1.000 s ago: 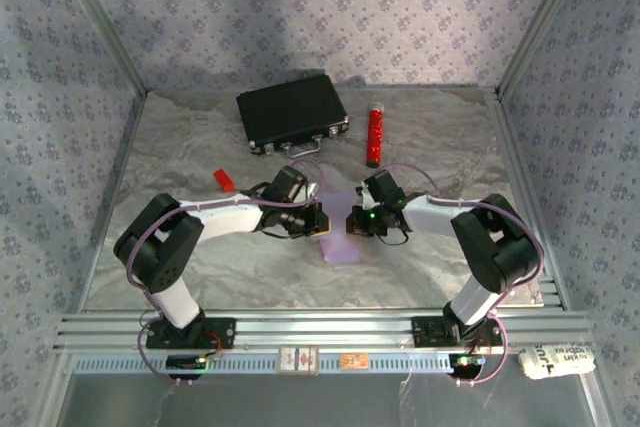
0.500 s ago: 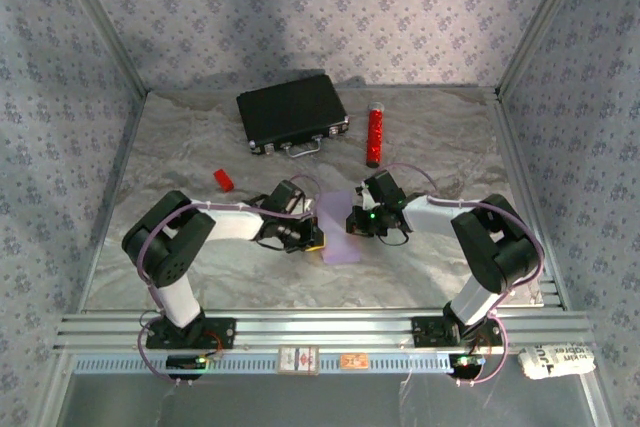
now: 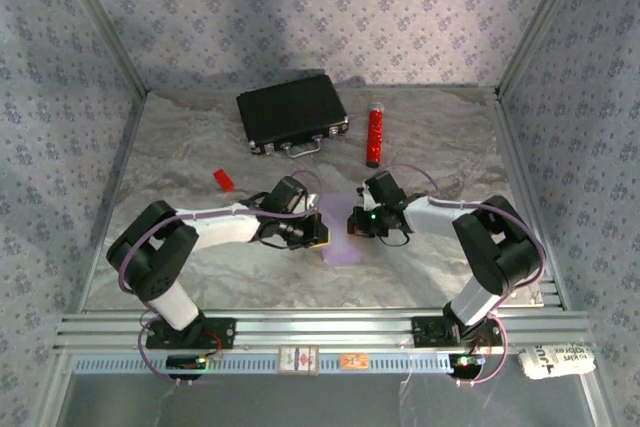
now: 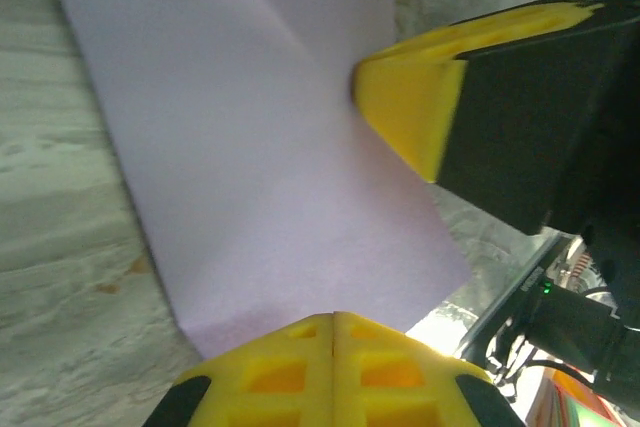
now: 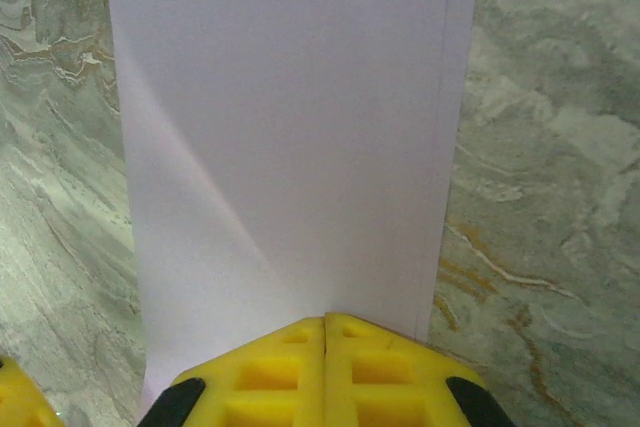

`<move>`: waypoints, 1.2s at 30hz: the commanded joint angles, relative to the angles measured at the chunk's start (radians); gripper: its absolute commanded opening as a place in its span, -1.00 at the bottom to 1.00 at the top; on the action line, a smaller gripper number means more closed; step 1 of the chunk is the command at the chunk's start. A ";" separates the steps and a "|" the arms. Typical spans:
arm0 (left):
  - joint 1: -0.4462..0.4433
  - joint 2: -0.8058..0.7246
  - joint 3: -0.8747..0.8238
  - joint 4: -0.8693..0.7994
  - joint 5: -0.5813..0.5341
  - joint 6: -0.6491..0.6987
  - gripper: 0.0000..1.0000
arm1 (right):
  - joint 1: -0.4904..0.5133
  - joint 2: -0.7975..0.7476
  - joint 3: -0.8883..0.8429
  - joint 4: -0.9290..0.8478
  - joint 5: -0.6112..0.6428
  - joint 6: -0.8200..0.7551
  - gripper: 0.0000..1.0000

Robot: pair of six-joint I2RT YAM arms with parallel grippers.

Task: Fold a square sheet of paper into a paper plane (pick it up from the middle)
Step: First fold the square sheet of paper in half at the center of the table.

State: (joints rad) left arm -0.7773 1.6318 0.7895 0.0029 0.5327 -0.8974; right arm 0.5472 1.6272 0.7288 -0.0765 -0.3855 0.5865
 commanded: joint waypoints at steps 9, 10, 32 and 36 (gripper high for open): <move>-0.010 0.085 -0.087 0.088 0.019 -0.038 -0.91 | -0.011 0.008 -0.039 -0.104 0.057 0.003 -1.00; -0.010 0.083 -0.098 0.084 0.012 -0.033 -0.91 | -0.010 0.008 -0.040 -0.103 0.057 0.001 -1.00; -0.039 0.013 -0.041 0.077 0.061 -0.023 -0.88 | -0.014 0.003 -0.034 -0.116 0.061 -0.001 -1.00; -0.039 0.065 -0.060 0.065 0.051 -0.007 -0.89 | -0.015 0.002 -0.034 -0.115 0.061 -0.002 -1.00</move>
State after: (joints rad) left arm -0.8101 1.6608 0.7380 0.0685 0.5640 -0.9184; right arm 0.5426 1.6226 0.7258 -0.0837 -0.3855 0.5861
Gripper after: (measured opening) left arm 0.060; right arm 0.052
